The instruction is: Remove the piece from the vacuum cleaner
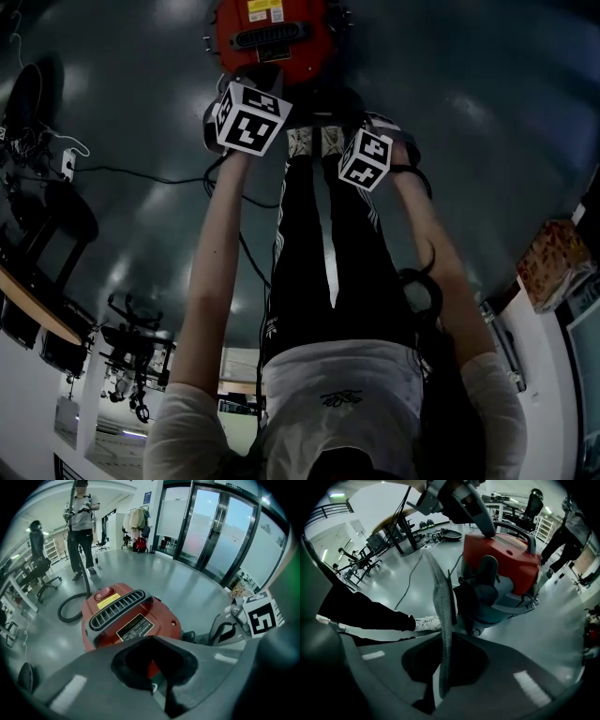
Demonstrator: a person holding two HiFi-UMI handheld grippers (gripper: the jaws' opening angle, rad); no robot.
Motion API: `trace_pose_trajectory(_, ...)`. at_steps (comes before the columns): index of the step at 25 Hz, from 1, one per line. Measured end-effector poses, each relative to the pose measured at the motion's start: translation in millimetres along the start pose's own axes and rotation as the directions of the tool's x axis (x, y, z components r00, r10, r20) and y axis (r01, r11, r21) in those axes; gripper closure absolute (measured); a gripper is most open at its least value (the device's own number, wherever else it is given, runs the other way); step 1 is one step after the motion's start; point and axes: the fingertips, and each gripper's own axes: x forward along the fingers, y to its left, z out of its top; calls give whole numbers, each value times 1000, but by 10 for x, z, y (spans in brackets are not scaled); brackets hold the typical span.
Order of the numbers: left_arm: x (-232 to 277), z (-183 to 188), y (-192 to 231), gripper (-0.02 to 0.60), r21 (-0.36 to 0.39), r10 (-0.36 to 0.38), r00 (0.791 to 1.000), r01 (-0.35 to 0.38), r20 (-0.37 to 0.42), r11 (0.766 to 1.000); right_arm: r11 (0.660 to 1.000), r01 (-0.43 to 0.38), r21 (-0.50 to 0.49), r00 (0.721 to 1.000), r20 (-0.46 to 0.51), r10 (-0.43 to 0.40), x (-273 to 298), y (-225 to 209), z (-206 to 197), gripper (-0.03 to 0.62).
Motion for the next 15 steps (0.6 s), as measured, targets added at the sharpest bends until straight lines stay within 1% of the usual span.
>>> trace_pose_trajectory(2, 1, -10, 8, 580, -7, -1, 1000, 1, 1, 1000, 1000, 1, -3, 1000, 14, -1, 10, 124, 2, 559)
trace_pose_trajectory(6, 2, 1, 10, 580, -9, -1, 1000, 1, 5, 1000, 998, 8, 67, 999, 40, -10, -5, 187, 30, 559)
trace_pose_trajectory(7, 1, 5, 10, 580, -9, -1, 1000, 1, 7, 1000, 998, 3, 65, 999, 43, -6, -15, 212, 39, 559)
trace_pose_trajectory(11, 1, 1, 14, 580, -14, 0, 1000, 0, 10, 1000, 999, -38, -5, 999, 35, 38, 27, 466, -10, 559)
trace_pose_trajectory(12, 0, 0, 12, 580, -15, -1, 1000, 1, 9, 1000, 999, -43, -2, 999, 33, 43, 31, 515, -44, 559)
trace_pose_trajectory(15, -10, 10, 7, 580, -17, -4, 1000, 4, 10, 1000, 998, -42, 46, 999, 31, 40, -31, 540, -124, 559)
